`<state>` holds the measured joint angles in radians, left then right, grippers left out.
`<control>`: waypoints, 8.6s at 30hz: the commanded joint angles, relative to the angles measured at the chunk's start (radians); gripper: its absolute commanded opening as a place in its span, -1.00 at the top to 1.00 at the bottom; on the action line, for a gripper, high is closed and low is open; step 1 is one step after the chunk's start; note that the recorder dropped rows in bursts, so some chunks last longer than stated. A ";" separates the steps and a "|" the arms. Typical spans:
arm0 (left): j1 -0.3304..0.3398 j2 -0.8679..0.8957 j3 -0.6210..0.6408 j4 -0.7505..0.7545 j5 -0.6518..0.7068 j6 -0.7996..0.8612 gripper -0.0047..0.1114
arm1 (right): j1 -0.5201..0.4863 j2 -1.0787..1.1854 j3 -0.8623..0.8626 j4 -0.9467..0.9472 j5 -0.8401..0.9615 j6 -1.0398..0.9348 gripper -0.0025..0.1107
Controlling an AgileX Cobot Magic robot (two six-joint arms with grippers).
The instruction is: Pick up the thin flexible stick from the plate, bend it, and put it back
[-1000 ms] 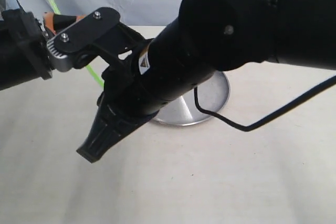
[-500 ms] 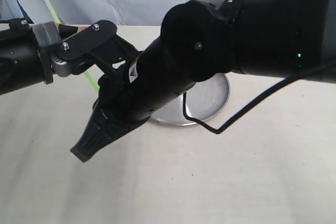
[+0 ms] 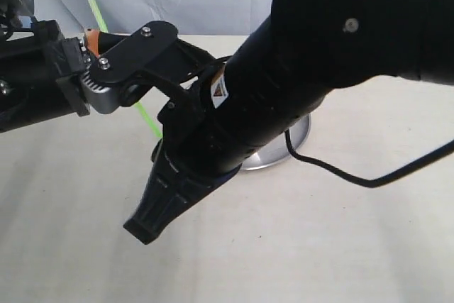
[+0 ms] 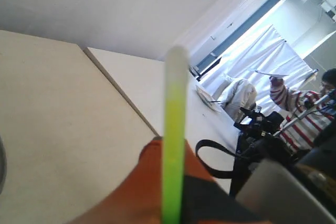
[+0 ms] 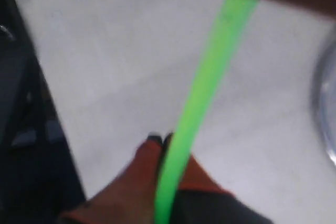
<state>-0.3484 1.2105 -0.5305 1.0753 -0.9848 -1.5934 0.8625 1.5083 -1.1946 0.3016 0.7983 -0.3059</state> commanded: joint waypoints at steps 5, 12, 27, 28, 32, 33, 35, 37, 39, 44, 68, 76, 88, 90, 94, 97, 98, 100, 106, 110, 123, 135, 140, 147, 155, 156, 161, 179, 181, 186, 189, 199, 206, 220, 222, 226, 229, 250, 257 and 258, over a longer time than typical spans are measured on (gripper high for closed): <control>0.005 0.112 -0.028 0.046 -0.114 0.035 0.91 | -0.001 -0.102 -0.025 -0.090 0.030 0.198 0.97; 0.005 0.151 -0.045 0.079 -0.004 0.081 0.91 | -0.001 -0.221 -0.025 -0.091 0.082 0.204 0.97; 0.005 0.162 -0.045 -0.069 -0.228 0.065 0.84 | -0.001 -0.207 0.156 -0.098 -0.036 0.211 0.97; 0.005 0.162 -0.045 -0.079 -0.236 0.065 0.73 | -0.001 -0.207 0.160 -0.093 -0.049 0.210 0.97; 0.005 0.162 -0.045 -0.123 -0.236 0.065 0.24 | -0.001 -0.207 0.162 -0.065 -0.053 0.212 0.97; 0.005 0.162 -0.045 -0.120 -0.236 0.065 0.23 | -0.001 -0.207 0.162 -0.063 -0.053 0.212 0.97; 0.005 0.162 -0.045 -0.104 -0.236 0.082 0.38 | -0.001 -0.207 0.162 -0.037 -0.053 0.212 0.97; 0.005 0.162 -0.045 -0.100 -0.236 0.117 0.66 | -0.001 -0.211 0.162 -0.020 -0.042 0.207 0.97; 0.005 0.162 -0.045 -0.100 -0.234 0.123 0.89 | -0.001 -0.222 0.162 -0.014 -0.037 0.207 0.97; 0.005 0.162 -0.045 -0.080 -0.195 0.190 0.91 | -0.001 -0.290 0.162 0.013 -0.046 0.207 0.97; 0.005 0.162 -0.045 -0.133 -0.236 0.191 0.64 | -0.001 -0.275 0.162 -0.090 -0.019 0.212 0.97; 0.007 0.162 -0.045 -0.131 -0.175 0.154 -0.09 | -0.002 -0.254 0.162 -0.140 -0.034 0.245 0.97; 0.007 0.162 -0.045 -0.089 -0.039 0.174 0.11 | -0.106 -0.155 0.162 -0.612 0.009 0.535 0.97; 0.007 0.160 -0.045 -0.086 -0.036 0.206 0.35 | -0.153 -0.108 0.162 -0.658 -0.045 0.535 0.97; 0.007 0.132 -0.045 -0.062 0.051 0.271 0.92 | -0.251 0.006 0.162 -0.674 -0.221 0.535 0.97; 0.007 0.092 -0.045 -0.043 0.197 0.275 0.91 | -0.320 0.112 0.162 -0.670 -0.360 0.535 0.97; 0.007 0.075 -0.045 -0.026 0.242 0.270 0.91 | -0.349 0.160 0.160 -0.665 -0.406 0.535 0.97; 0.007 0.042 -0.045 0.026 0.314 0.249 0.91 | -0.390 0.228 0.140 -0.647 -0.437 0.541 0.97; 0.007 -0.052 -0.045 0.216 0.421 0.082 0.91 | -0.477 0.455 0.013 -0.576 -0.442 0.545 0.97; 0.007 -0.111 -0.045 0.299 0.476 -0.014 0.91 | -0.485 0.531 -0.062 -0.485 -0.427 0.545 0.97; 0.007 -0.509 -0.045 0.669 0.750 -0.247 0.92 | -0.483 0.580 -0.087 -0.459 -0.328 0.532 -0.11; 0.007 -0.820 0.052 0.669 0.776 -0.253 0.92 | -0.483 0.247 -0.086 -0.479 -0.233 0.514 0.95; 0.007 -0.883 0.061 0.669 0.789 -0.051 0.92 | -0.483 0.042 -0.060 -0.479 -0.212 0.514 0.95; 0.007 -0.885 0.150 0.642 0.969 -0.002 0.92 | -0.483 -0.328 0.149 -0.492 -0.339 0.514 0.95; 0.007 -0.885 0.235 0.484 1.103 -0.002 0.92 | -0.483 -0.690 0.551 -0.492 -0.683 0.483 0.95; 0.007 -0.885 0.243 0.484 1.111 -0.002 0.92 | -0.483 -0.719 0.605 -0.486 -0.728 0.483 0.95; 0.007 -0.885 0.260 0.484 1.129 0.001 0.92 | -0.483 -0.756 0.790 -0.456 -0.946 0.485 0.95; 0.007 -0.885 0.260 0.480 1.115 0.001 0.92 | -0.483 -0.747 0.855 -0.451 -0.699 0.485 0.95; 0.007 -0.885 0.260 0.480 1.115 0.001 0.92 | -0.483 -0.767 0.855 -0.451 -0.699 0.485 0.95; 0.007 -0.885 0.260 0.480 1.115 0.002 0.92 | -0.483 -0.944 0.860 -0.451 -0.696 0.485 0.95; 0.007 -0.885 0.260 0.480 1.116 0.002 0.92 | -0.492 -1.085 0.862 -0.440 -0.635 0.485 0.95; 0.007 -0.885 0.260 0.482 1.115 0.002 0.92 | -0.703 -1.398 1.016 -0.378 -0.545 0.489 0.95; 0.007 -0.885 0.260 0.482 1.115 0.002 0.92 | -0.723 -1.503 1.195 -0.329 -0.777 0.491 0.95; 0.007 -0.885 0.260 0.482 1.115 0.002 0.92 | -0.723 -1.508 1.195 -0.310 -0.643 0.491 0.95; 0.007 -0.885 0.260 0.482 1.115 0.002 0.92 | -0.723 -1.508 1.195 -0.310 -0.643 0.491 0.95; 0.007 -0.885 0.260 0.482 1.115 0.002 0.92 | -0.723 -1.508 1.195 -0.310 -0.643 0.491 0.95; 0.007 -0.885 0.260 0.482 1.113 0.004 0.92 | -0.723 -1.508 1.195 -0.310 -0.643 0.491 0.95; 0.056 -0.922 0.265 0.465 1.061 0.004 0.92 | -0.723 -1.508 1.195 -0.310 -0.643 0.491 0.95; 0.202 -1.064 0.344 0.441 0.949 -0.002 0.92 | -0.723 -1.508 1.195 -0.310 -0.643 0.491 0.95; 0.208 -1.087 0.368 0.430 0.930 -0.002 0.92 | -0.723 -1.508 1.195 -0.310 -0.643 0.491 0.95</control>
<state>-0.1659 0.1834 -0.2124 1.5321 -0.0114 -1.5902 0.1456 0.0055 -0.0026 -0.0068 0.1558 0.1864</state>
